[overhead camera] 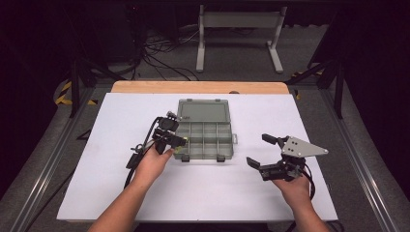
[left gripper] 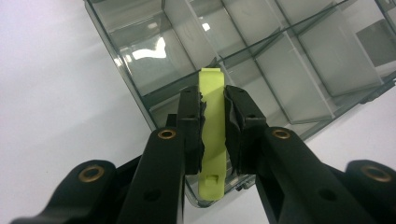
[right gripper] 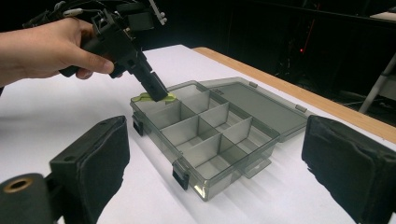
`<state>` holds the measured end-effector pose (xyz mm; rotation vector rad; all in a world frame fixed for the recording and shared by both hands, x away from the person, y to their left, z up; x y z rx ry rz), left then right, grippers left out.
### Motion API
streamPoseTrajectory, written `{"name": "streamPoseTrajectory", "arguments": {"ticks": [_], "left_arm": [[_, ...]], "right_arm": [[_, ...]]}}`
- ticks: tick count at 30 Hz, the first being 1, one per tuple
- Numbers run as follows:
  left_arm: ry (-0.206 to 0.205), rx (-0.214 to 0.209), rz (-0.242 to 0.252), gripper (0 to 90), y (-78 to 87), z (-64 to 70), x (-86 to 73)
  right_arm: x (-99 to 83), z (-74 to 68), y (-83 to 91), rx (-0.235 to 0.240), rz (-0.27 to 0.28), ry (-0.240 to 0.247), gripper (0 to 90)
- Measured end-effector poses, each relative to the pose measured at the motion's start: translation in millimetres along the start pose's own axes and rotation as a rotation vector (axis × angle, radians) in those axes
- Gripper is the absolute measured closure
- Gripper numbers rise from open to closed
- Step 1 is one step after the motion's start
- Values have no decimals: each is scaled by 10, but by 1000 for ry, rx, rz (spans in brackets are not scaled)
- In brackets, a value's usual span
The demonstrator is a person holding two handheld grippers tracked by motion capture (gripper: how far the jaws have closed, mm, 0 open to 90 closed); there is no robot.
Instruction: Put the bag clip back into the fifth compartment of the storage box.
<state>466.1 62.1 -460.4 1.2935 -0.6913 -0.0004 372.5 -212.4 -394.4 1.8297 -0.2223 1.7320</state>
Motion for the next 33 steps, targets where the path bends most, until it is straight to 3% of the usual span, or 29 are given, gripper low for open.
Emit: {"name": "streamPoseTrajectory", "arguments": {"ticks": [9,15,22,23,24,30,33], "left_arm": [[-6,1,-3,762,-12,4,0],[-19,8,27,675,17,1,21],[-67,-37,84,445,148,27,41],[-79,-43,102,445,183,41,46],[-86,-44,113,381,207,48,49],[-109,-68,169,297,392,92,40],[-142,-82,180,165,457,111,7]], "right_arm": [[-5,-4,-1,-2,-7,-3,85],[-4,-3,1,-2,-4,-4,85],[2,1,-1,0,2,2,84],[2,0,-2,-1,3,1,84],[2,-1,-2,-1,2,-5,84],[6,-3,-14,1,3,1,84],[8,-5,-12,2,4,-3,84]]}}
Point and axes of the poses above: each handheld gripper's, and its own axes: y roughly backward along the jaws, x roughly out of its top, z roughly to its right, the point moved 7 cm from there along -y, roughly forward along the jaws, and after that the axes turned 8 degrees about x, right-handed, at the moved point
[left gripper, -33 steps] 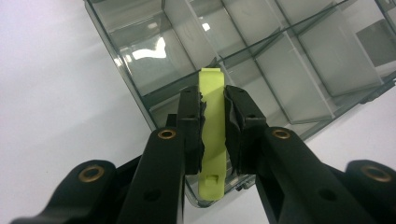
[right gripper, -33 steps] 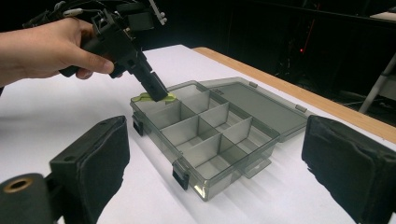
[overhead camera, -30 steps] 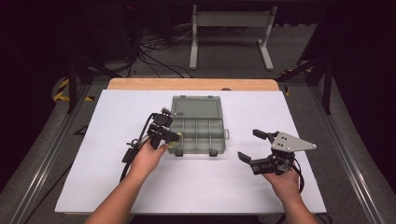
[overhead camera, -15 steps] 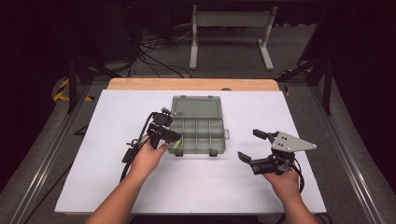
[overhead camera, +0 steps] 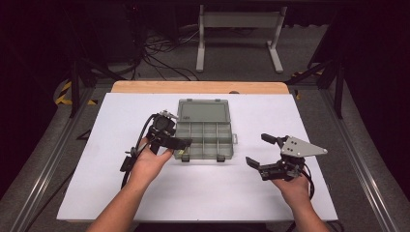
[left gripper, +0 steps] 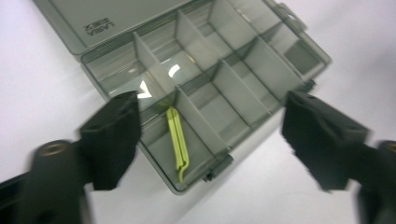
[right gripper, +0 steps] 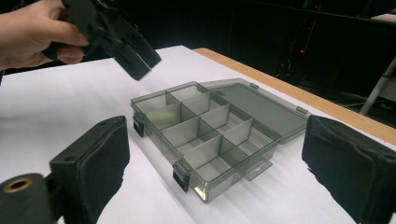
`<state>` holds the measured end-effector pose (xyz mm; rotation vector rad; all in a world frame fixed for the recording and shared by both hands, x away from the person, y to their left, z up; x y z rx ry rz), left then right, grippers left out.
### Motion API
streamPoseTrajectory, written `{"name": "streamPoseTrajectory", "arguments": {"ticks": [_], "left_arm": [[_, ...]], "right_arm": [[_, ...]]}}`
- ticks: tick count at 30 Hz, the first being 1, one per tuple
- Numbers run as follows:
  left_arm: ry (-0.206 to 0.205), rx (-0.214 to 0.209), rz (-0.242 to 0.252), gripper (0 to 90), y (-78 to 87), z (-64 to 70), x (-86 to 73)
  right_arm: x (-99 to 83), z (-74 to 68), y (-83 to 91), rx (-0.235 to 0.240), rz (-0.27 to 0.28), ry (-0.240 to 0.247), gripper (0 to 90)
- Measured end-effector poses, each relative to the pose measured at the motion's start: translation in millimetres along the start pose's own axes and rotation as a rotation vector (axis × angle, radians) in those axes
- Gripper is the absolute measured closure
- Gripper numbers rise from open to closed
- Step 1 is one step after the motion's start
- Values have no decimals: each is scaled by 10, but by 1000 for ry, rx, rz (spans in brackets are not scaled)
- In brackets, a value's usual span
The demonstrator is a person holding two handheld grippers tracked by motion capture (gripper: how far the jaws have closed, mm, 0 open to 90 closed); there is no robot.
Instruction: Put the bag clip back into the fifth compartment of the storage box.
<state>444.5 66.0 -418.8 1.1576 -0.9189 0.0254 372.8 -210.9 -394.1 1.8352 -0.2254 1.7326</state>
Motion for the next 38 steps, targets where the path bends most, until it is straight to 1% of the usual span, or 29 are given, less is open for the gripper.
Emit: {"name": "streamPoseTrajectory", "arguments": {"ticks": [1,2,3,6,9,10,11,12,14,15,16,17,18,19,21,22,23,24,25,27,28,29,31,32,34,36,38], "left_arm": [[-22,-10,3,109,32,18,-12],[-39,-18,34,101,117,39,-17],[-39,-18,34,97,117,39,-17],[-49,-36,81,72,250,62,-38],[-61,-34,132,39,394,66,-95],[-74,-34,148,35,436,56,-120],[-70,-35,159,30,469,56,-144],[-66,-35,176,27,511,46,-174],[-69,-53,227,19,608,16,-248],[-80,-48,265,14,670,-25,-300],[-73,-55,289,10,710,-37,-343],[-77,-58,315,9,751,-56,-384],[-89,-48,339,8,788,-88,-421],[-90,-50,346,8,814,-100,-459],[-94,-46,385,7,876,-134,-549],[-100,-39,412,5,911,-162,-606],[-100,-39,412,4,911,-162,-606],[-91,-40,441,4,940,-184,-665],[-85,-43,467,3,961,-207,-711],[-70,-52,503,3,992,-251,-812],[-73,-43,527,3,1001,-292,-865],[-64,-44,545,3,1009,-322,-921],[-71,-33,616,3,1031,-385,-1002],[-71,-33,616,3,1031,-385,-1002],[-83,-28,636,3,1033,-412,-1055],[-101,-37,666,3,1031,-427,-1111],[-118,-37,676,3,1023,-417,-1141]], "right_arm": [[-1,1,1,-1,-2,0,84],[-1,2,1,-1,-2,0,84],[-1,2,1,-1,-2,0,84],[4,1,7,-1,2,0,83],[18,-7,15,-2,6,2,83],[24,-9,19,-3,7,5,83],[30,-14,21,-3,10,6,83],[32,-17,25,-5,10,7,83],[34,-20,35,-9,12,10,81],[35,-20,39,-10,14,10,80],[35,-22,45,-11,16,10,78],[33,-22,51,-10,13,15,77],[31,-28,57,-12,14,14,74],[27,-34,64,-11,15,14,70],[2,-48,88,-16,12,21,70],[-18,-56,104,-18,10,26,70],[-46,-67,118,-15,11,24,68],[-46,-67,118,-15,11,24,68],[-99,-78,141,-20,7,27,67],[-117,-82,149,-20,8,22,66],[-131,-84,157,-20,14,21,65],[-143,-89,162,-21,20,20,65],[-159,-105,161,-21,29,25,65],[-165,-116,163,-22,32,33,65],[-167,-126,166,-22,36,35,65],[-176,-138,175,-22,42,43,64],[-190,-141,182,-24,46,46,65]]}}
Point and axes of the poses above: each handheld gripper's, and its own axes: y roughly backward along the jaws, x roughly out of its top, z roughly to its right, the point moved 7 cm from there along -y, roughly forward along the jaws, and after that the axes turned 8 degrees about x, right-handed, at the moved point
